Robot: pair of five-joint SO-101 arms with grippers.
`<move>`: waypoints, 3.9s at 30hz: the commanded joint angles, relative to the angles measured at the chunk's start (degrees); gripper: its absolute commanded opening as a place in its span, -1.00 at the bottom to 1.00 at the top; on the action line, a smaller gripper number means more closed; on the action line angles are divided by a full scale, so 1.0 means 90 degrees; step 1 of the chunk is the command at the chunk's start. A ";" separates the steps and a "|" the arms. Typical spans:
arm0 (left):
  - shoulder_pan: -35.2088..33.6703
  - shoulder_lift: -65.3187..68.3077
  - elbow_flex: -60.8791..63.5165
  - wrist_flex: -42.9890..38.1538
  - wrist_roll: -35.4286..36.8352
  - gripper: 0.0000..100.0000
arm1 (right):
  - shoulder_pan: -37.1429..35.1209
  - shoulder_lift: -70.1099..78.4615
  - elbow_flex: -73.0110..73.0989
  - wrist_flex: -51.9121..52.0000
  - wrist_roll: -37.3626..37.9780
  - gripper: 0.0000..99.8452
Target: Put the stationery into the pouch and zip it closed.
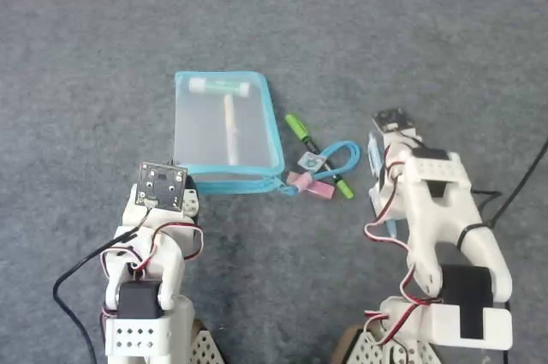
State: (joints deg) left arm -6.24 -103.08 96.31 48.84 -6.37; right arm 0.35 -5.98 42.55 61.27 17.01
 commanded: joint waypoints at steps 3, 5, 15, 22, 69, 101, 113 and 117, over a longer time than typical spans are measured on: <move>-0.0049 -0.0117 -0.0083 -0.0186 -0.0029 -0.98 | -0.0073 -0.0933 -0.0899 0.1490 0.0391 -0.98; -0.0049 -0.0117 -0.0083 -0.0186 -0.0029 -0.98 | -0.0073 -0.1587 -0.0908 0.1832 0.0518 -0.98; -0.0020 -0.0117 -0.0083 -0.0186 -0.0029 -0.98 | -0.2398 -0.4596 -0.0918 0.3658 0.0547 -0.98; -0.0039 -0.0117 -0.0073 -0.0176 -0.0029 -0.98 | -0.4557 -0.4440 -0.0947 0.3726 0.0274 -0.98; 0.0586 -0.0117 -0.0073 -0.0156 -0.0029 -0.98 | -0.4713 0.2828 -0.9612 0.4625 -0.1661 -0.54; 0.0137 -0.0117 -0.0083 -0.0176 -0.0029 -0.98 | -0.2603 0.2222 -0.4962 0.0991 0.0821 -0.53; 0.0147 -0.0117 -0.0083 -0.0176 -0.0029 -0.98 | -0.2545 0.4078 -0.5783 0.0786 0.0821 -0.54; 0.0137 -0.0117 -0.0073 -0.0176 -0.0029 -0.98 | -0.2379 0.4303 -0.5880 0.0845 0.0781 -0.72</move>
State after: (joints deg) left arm -4.75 -103.08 96.31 48.84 -6.37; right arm -22.59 32.62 -8.18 69.27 23.60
